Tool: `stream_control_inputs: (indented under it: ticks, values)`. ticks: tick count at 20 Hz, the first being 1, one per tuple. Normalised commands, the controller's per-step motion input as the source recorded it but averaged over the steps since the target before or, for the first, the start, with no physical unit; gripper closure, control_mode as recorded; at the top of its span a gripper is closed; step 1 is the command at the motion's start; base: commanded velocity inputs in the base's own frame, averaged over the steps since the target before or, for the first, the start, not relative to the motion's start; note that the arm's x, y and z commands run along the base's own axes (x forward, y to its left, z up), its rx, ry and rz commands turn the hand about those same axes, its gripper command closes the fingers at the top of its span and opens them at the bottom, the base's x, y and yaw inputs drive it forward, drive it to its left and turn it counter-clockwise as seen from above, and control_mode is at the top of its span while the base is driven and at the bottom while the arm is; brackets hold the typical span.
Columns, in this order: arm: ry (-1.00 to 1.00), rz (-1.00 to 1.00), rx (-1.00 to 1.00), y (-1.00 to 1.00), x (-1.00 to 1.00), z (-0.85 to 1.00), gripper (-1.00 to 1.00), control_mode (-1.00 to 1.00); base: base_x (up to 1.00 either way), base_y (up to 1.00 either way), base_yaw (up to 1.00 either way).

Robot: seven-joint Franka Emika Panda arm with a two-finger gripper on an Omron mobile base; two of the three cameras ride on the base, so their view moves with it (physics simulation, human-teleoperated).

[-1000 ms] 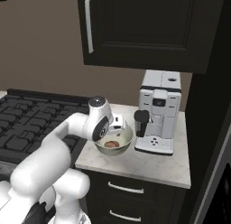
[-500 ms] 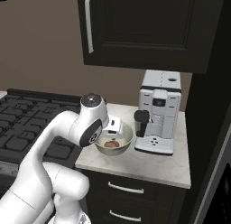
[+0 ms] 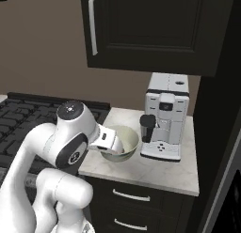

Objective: Take the potato, mango, and squash from the freezer and place them in the bowl on the counter.

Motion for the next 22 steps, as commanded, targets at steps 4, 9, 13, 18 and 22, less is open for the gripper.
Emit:
stream_control_inputs:
  ticks: [4, 9, 13, 18, 22]
  values:
    - [0.01, -0.08, 0.07, 0.00, -0.53, 0.46, -1.00, -1.00, 0.00, 0.00, 0.00]
    - [-0.03, 0.00, 0.02, 0.08, -0.43, 0.49, -1.00, -1.00, 0.00, 0.00, 0.00]
    - [-0.14, 0.00, 0.00, 0.21, -0.35, 0.66, -1.00, -1.00, 0.00, 0.00, 0.00]
    - [-0.03, 0.00, 0.00, 0.14, -0.31, 0.47, -1.00, -1.00, 0.00, 0.00, 0.00]
    - [-0.02, 0.00, 0.00, 0.09, -0.27, 0.26, -1.00, -1.00, 0.00, 0.00, 0.00]
